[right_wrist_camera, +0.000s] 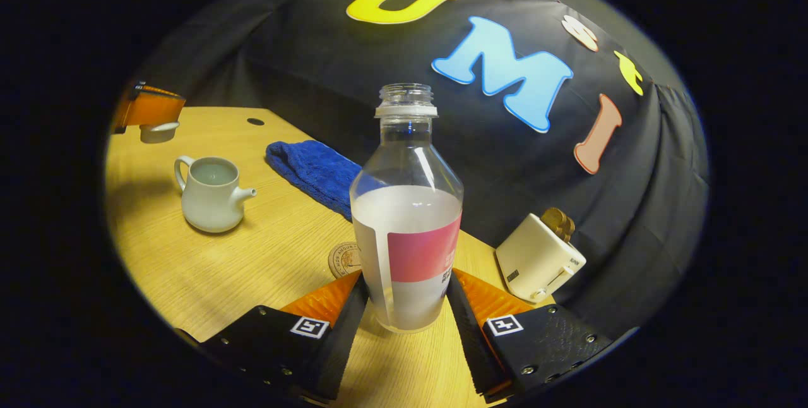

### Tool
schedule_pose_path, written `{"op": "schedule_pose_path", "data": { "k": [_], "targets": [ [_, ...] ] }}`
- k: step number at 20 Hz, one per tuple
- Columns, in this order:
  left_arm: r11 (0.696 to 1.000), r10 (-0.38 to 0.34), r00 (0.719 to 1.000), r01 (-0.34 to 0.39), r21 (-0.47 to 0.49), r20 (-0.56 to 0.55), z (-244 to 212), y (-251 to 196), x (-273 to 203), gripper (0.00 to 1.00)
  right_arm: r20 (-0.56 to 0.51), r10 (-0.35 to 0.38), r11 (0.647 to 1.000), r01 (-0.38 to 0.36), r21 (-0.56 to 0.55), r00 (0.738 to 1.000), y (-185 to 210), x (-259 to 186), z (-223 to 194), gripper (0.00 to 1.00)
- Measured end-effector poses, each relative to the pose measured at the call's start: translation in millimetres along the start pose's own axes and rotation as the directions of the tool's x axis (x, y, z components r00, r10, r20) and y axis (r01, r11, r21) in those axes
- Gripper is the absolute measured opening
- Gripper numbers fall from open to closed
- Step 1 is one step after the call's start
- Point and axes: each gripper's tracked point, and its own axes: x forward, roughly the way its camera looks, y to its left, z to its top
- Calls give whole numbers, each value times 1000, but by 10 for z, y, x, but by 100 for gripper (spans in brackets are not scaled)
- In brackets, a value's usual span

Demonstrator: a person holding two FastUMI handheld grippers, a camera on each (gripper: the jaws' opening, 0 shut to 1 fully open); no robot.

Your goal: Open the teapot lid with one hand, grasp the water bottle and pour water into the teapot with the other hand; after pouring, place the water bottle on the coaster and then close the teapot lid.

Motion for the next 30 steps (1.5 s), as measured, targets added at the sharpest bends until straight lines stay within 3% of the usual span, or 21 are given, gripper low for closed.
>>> {"op": "schedule_pose_path", "data": {
  "k": [5, 12, 21, 30],
  "targets": [
    [1000, 24, 1000, -24, 1, 1, -10, 184, -72, 17, 39, -43, 976, 51, -211, 998, 5, 72, 253, 76],
    [999, 39, 999, -39, -9, -5, -74, 341, -115, 17, 88, -75, 878, 107, -467, 993, 119, 166, 433, 76],
    [999, 47, 998, -47, -17, -32, -216, 459, -114, 16, 176, -106, 688, 200, -698, 979, 140, 239, 610, 76],
    [998, 57, 997, -58, -19, -46, -283, 564, -112, 17, 269, -102, 513, 283, -810, 958, 211, 268, 776, 75]
  ]
}}
